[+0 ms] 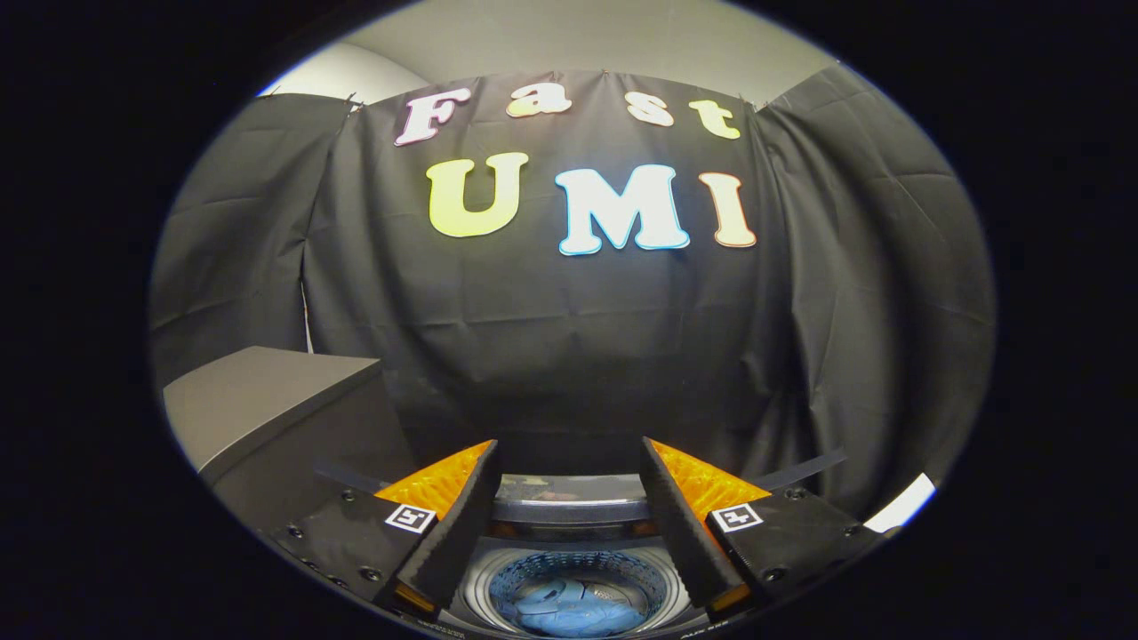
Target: Put the clothes into the washing machine and then close the washing machine lid.
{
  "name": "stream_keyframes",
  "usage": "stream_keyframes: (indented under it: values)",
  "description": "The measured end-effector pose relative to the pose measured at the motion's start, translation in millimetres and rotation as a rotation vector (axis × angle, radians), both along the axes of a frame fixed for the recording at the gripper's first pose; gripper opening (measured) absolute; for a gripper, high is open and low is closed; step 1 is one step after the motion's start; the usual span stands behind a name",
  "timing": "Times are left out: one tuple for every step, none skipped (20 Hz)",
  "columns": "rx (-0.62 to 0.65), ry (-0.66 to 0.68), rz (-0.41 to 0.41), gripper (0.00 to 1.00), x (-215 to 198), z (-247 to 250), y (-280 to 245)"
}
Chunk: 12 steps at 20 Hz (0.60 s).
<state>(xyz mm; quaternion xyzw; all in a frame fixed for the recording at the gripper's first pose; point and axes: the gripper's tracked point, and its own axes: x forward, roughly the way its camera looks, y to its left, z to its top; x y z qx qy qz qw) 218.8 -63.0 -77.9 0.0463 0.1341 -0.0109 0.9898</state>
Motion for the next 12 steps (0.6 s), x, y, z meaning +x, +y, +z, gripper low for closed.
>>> stream_keyframes:
  values:
    - [0.0, 0.003, 0.002, 0.97, -5, -3, 0]
    - [0.0, 0.009, 0.003, 0.97, -10, -7, 1]
    - [-0.001, 0.024, -0.001, 0.97, -14, -13, -1]
    - [0.001, 0.044, -0.005, 0.97, -19, -21, -2]
    - [0.009, 0.054, -0.009, 0.97, -25, -26, -4]
    - [0.019, 0.059, -0.014, 0.97, -30, -29, -5]
    - [0.027, 0.064, -0.019, 0.97, -35, -33, -6]
    - [0.033, 0.069, -0.02, 0.97, -42, -38, -7]
    - [0.038, 0.075, -0.02, 0.97, -48, -43, -7]
    - [0.042, 0.082, -0.018, 0.97, -53, -47, -7]
    - [0.045, 0.087, -0.015, 0.96, -58, -50, -7]
    - [0.046, 0.093, -0.013, 0.97, -62, -53, -7]
